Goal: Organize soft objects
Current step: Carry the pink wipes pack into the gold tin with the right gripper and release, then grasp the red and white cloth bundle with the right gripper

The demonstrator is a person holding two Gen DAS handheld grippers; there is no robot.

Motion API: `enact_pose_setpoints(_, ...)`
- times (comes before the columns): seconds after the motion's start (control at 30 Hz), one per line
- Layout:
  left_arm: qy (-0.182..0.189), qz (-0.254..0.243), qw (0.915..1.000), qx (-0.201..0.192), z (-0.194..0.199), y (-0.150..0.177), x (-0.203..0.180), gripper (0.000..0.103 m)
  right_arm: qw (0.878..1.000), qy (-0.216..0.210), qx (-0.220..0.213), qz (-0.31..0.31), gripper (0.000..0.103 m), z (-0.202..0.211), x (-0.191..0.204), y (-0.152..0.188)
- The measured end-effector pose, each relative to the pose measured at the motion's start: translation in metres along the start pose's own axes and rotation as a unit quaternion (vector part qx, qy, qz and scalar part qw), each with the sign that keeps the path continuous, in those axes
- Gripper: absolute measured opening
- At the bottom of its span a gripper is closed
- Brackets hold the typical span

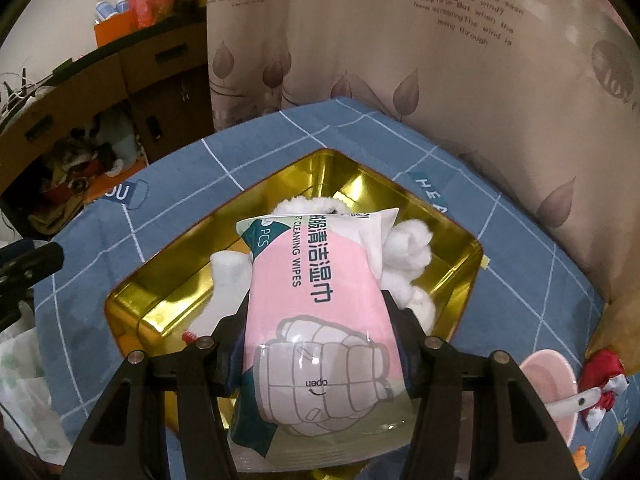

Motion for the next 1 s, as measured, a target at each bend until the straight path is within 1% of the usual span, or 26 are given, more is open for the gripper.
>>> enact_pose_setpoints(0.2,-0.002,-0.005,1.0000,0.003,-0.003,0.001,-0.003,0.055,1.000,-0.005,0.014,0.003,0.058,-0.012,0.008,0.005)
enact_pose_setpoints(0.27,-0.002,-0.005,1.0000,0.003,-0.003,0.001,-0.003,0.055,1.000,-0.001,0.013,0.006,0.063,-0.012,0.009,0.007)
enact_pose_setpoints(0.33,-0.002,-0.008,1.0000,0.003,-0.003,0.002,-0.005,0.055,1.000,0.004,0.009,0.006,0.073,-0.011,0.009,0.006)
enact_pose_setpoints(0.4,-0.001,-0.010,0.9999,0.002,-0.003,0.002,-0.006,0.055,1.000,0.008,-0.004,0.004,0.075,-0.004,0.008,0.004)
enact_pose_setpoints(0.5,-0.001,-0.014,0.9999,0.003,-0.004,0.002,-0.007,0.055,1.000,0.011,-0.016,0.002,0.076,0.008,0.006,0.001)
enact_pose_setpoints(0.77,0.000,-0.017,0.9999,0.000,-0.002,0.002,-0.008,0.055,0.998,-0.013,-0.061,-0.020,0.076,0.059,-0.002,-0.002)
enact_pose_setpoints(0.9,0.000,-0.018,0.9998,-0.001,-0.002,0.002,-0.008,0.055,0.997,-0.008,-0.076,-0.027,0.076,0.087,-0.013,0.011)
enact_pose_setpoints(1.0,0.000,-0.021,0.9998,-0.003,-0.001,0.003,-0.009,0.055,0.996,0.004,-0.081,-0.041,0.076,0.104,-0.033,0.026)
Point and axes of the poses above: each gripper's, at about its wrist camera, not at the fingertips, and z roughly against the way its jaws point, x to its left, y to its underside, the point moved 3 cm from there along -z, roughly the way its jaws point
